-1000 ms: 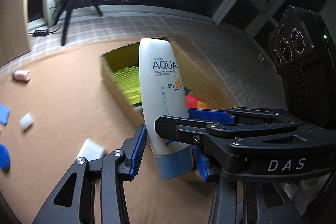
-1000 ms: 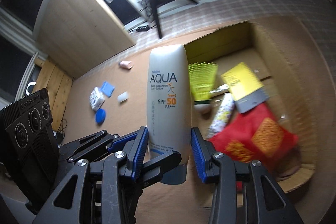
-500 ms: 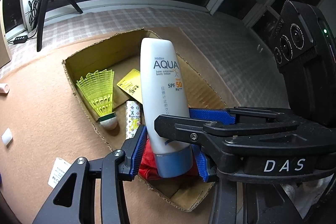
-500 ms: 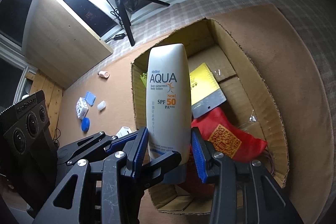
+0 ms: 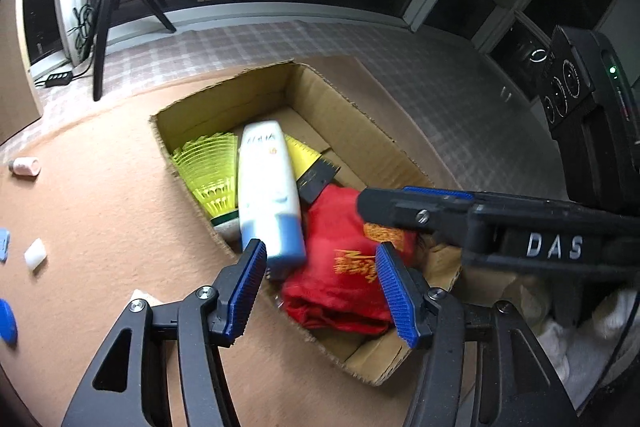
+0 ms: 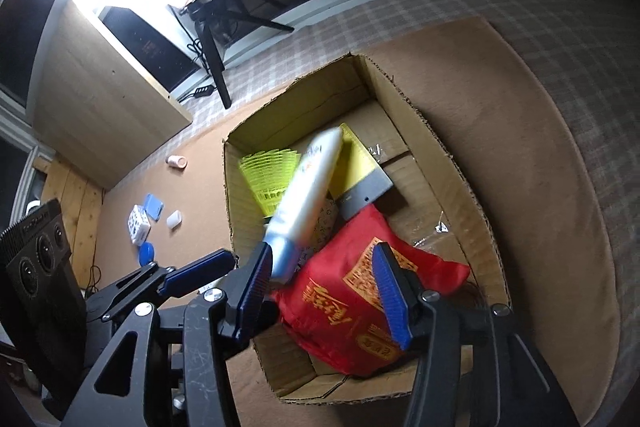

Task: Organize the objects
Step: 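Carry the tube with both tools and release it into the box, then withdraw both tools and move the left tool toward the pink bottle, then grasp the small pink bottle with the left tool and lift it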

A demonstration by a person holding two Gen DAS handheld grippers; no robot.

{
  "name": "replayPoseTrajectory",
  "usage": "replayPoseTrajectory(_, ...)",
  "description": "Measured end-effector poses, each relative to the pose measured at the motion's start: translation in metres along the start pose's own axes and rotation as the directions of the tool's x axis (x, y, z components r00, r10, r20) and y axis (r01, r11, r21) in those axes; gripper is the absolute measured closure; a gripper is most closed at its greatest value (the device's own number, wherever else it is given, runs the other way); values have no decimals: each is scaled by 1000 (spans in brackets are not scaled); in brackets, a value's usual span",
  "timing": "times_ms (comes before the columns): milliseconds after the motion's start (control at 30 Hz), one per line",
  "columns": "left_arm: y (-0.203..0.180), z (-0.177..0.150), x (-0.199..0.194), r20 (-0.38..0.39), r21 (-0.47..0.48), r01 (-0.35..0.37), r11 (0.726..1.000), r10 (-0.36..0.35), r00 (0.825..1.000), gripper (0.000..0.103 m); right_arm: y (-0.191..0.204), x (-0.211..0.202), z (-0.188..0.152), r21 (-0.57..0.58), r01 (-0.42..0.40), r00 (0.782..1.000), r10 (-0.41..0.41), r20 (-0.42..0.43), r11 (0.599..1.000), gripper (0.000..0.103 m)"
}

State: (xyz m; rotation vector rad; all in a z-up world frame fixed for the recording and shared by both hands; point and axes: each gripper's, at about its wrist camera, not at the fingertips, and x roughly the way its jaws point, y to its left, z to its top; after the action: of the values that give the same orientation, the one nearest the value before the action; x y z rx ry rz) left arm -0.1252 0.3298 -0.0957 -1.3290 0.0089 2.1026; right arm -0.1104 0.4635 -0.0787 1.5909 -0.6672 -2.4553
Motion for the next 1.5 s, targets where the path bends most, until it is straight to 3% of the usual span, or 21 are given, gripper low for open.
replayPoseTrajectory(233,24,-21,-35,26,-27,-31,999,32,999,42,15,0,-6,-8,5,1000,-5,16,1000,51)
replayPoseTrajectory(467,74,-41,-73,53,-107,-95,990,101,993,42,58,7,-13,-113,17,999,-13,35,993,51)
replayPoseTrajectory(733,150,-73,-116,61,-225,-165,960,183,981,42,119,25,-21,-238,4,999,8,50,971,51)
replayPoseTrajectory(900,202,-84,-140,75,-308,-187,933,220,973,42,145,39,-24,-251,-26,996,45,73,968,51)
replayPoseTrajectory(1167,278,-63,-171,94,-394,-223,892,280,955,42,177,67,-23,-243,-72,997,78,15,967,51)
replayPoseTrajectory(1333,318,-41,-163,66,-415,-248,875,301,951,42,188,83,-27,-239,-96,995,90,-37,966,51)
replayPoseTrajectory(1500,335,-16,-139,40,-403,-251,880,291,956,42,185,88,-28,-211,-102,994,91,-60,972,51)
